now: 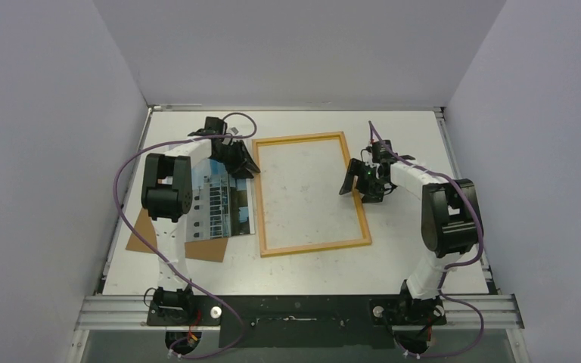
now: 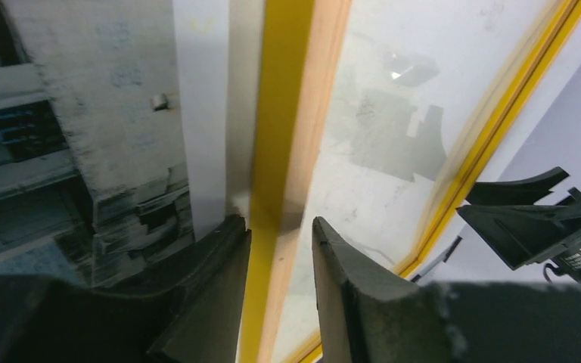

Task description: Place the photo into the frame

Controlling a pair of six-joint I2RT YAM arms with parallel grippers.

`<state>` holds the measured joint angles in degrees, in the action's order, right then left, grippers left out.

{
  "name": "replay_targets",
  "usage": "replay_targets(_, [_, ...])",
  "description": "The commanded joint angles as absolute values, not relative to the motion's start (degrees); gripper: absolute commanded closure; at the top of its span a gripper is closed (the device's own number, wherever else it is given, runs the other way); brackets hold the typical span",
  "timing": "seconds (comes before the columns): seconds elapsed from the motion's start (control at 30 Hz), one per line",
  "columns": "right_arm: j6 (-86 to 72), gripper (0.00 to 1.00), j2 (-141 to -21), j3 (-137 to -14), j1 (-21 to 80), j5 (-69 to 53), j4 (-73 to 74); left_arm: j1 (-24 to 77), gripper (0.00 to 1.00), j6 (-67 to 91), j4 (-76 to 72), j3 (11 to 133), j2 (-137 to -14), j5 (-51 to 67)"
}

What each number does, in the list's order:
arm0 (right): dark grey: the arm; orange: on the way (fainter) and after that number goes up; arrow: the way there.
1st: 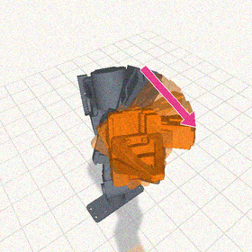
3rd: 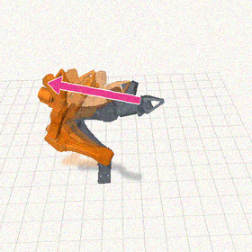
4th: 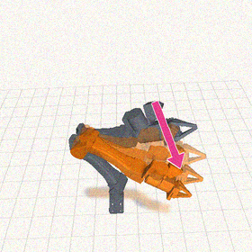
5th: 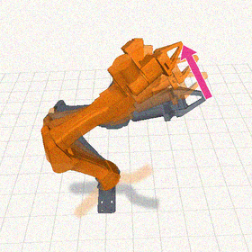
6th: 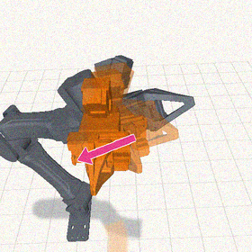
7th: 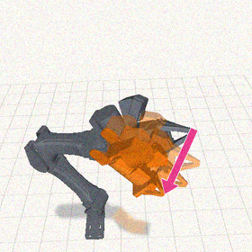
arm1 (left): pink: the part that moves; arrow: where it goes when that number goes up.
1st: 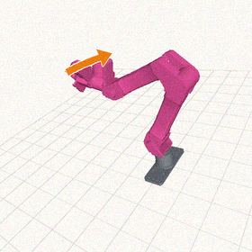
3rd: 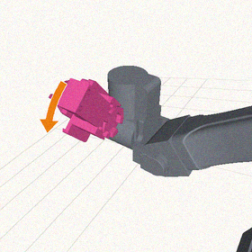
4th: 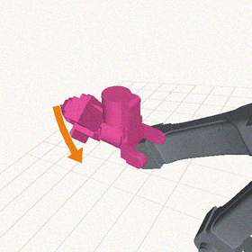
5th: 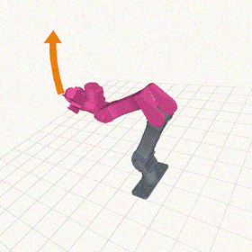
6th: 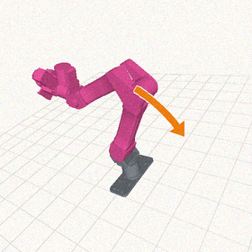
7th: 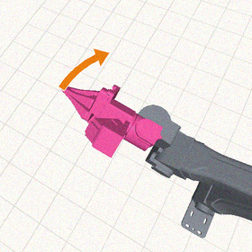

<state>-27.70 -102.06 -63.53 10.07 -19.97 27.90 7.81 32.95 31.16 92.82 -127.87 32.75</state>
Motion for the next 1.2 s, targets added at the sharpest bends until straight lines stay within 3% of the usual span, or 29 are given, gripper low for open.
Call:
replay_targets(0.0, [-30.4, 0.23, -103.3, -62.7, 10.6, -27.0, 23.4, 8.6, 0.62, 34.2, 32.9, 93.4, -129.2, 35.3])
replay_targets(0.37, [-38.9, 0.25, -96.9, -57.4, 10.0, -34.6, 7.9, 9.4, 0.58, 33.8, 32.0, 94.1, -129.7, 36.5])
replay_targets(0.6, [-35.9, 0.26, -99.8, -58.0, 10.0, -24.7, 17.1, 9.6, 0.58, 36.7, 26.7, 93.6, -127.9, 41.4])
replay_targets(0.8, [-35.4, 0.28, -102.5, -57.2, 11.0, -23.9, 18.0, 9.6, 0.68, 42.2, 20.5, 92.9, -126.4, 47.2])
replay_targets(1.17, [-36.0, 0.30, -104.7, -56.9, 11.3, -25.1, 16.6, 10.3, 0.69, 44.2, 19.5, 91.1, -119.8, 48.9])
